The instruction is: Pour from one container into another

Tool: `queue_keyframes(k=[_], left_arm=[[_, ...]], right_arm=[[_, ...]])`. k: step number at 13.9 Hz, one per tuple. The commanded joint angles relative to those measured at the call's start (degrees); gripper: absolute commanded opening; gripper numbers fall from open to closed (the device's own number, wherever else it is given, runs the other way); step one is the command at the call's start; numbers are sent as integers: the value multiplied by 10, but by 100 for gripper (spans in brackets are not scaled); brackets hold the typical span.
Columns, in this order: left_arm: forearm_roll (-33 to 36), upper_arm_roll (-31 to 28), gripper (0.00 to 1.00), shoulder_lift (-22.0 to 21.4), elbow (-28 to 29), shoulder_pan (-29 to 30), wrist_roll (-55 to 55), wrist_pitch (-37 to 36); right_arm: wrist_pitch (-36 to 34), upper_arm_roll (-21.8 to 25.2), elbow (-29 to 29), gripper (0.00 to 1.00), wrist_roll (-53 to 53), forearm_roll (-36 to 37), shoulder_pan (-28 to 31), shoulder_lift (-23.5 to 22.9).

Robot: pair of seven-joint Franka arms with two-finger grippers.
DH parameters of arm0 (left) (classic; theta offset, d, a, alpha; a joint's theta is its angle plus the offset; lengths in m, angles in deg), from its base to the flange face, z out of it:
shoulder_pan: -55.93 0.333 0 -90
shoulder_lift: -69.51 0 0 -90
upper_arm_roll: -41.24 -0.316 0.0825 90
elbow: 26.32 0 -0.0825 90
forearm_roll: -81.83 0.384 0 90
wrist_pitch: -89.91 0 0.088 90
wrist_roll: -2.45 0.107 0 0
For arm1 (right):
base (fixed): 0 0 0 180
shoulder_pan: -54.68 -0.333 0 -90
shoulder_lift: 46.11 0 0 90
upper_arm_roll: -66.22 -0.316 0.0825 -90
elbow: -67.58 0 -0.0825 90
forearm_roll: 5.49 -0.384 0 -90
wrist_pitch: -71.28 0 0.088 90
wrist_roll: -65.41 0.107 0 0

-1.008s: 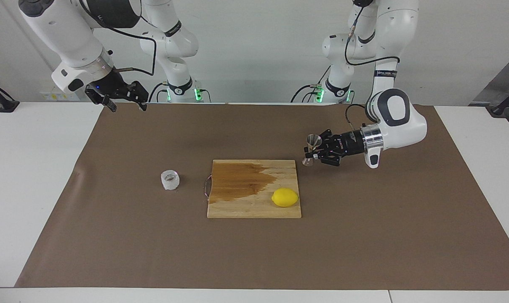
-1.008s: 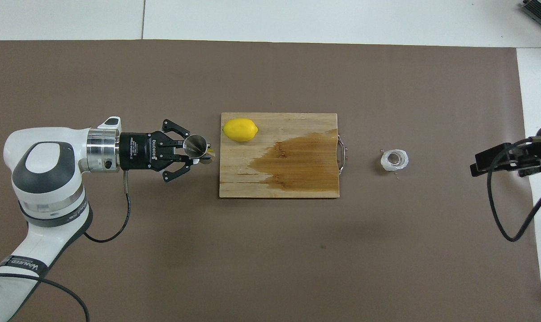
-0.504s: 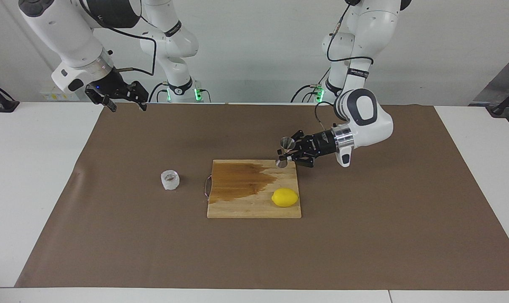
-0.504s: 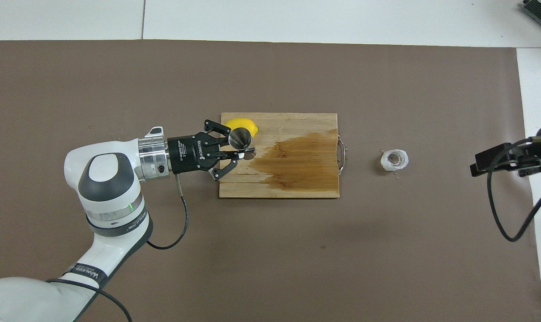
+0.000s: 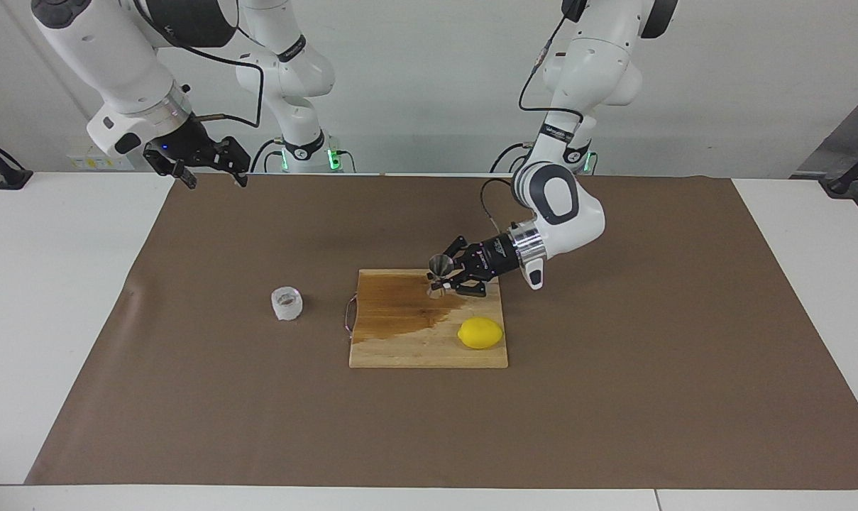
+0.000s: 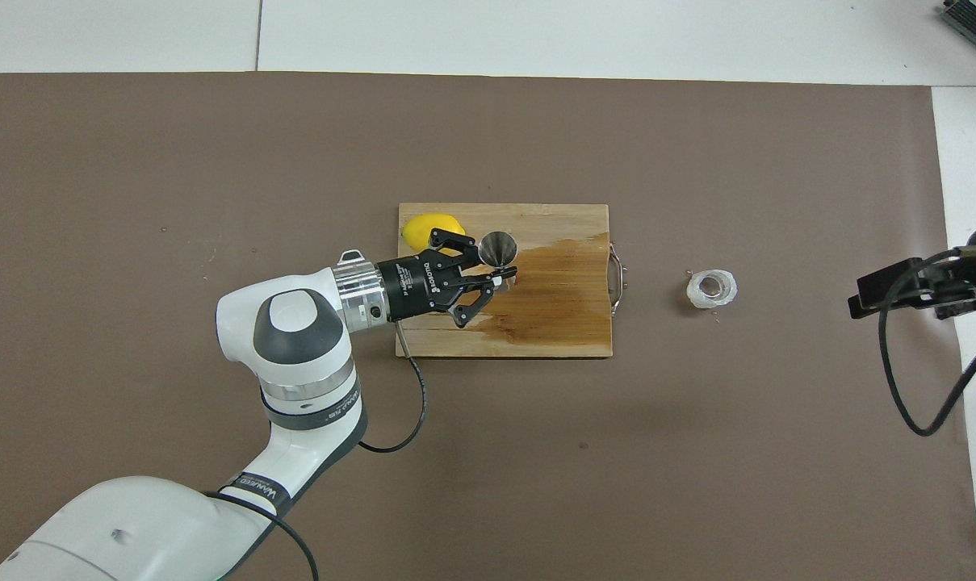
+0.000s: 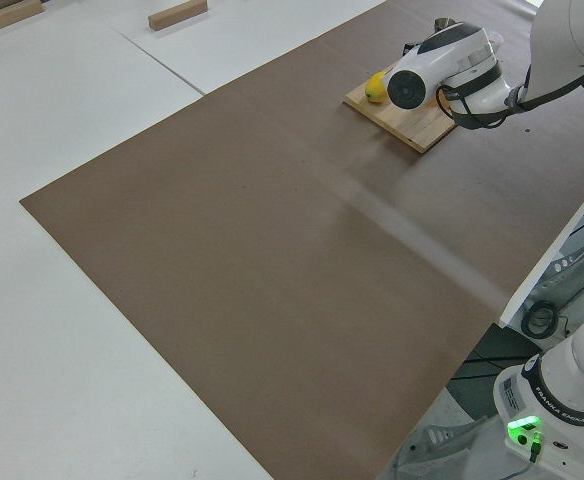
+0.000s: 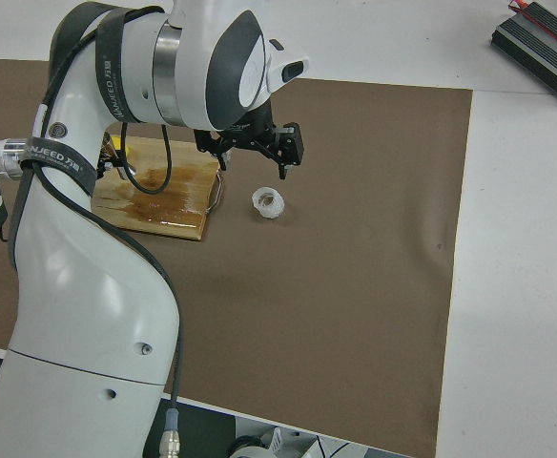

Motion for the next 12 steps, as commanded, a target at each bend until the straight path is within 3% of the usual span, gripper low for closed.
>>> queue_keyframes(k=[1, 4, 7, 12], left_arm=[[-33, -8, 0, 15, -19, -10, 8, 19], [-59, 0, 0, 45, -22, -14, 108, 16], [-85, 3, 0, 47, -18, -28, 166, 21], [-107, 3, 0, 61, -17, -29, 194, 19]], right_arm=[[-11, -4, 9, 100, -8, 3, 6, -3], [-11, -4, 9, 100, -8, 3, 6, -3], [-11, -4, 9, 100, -8, 3, 6, -3], [-11, -4, 9, 100, -8, 3, 6, -3]])
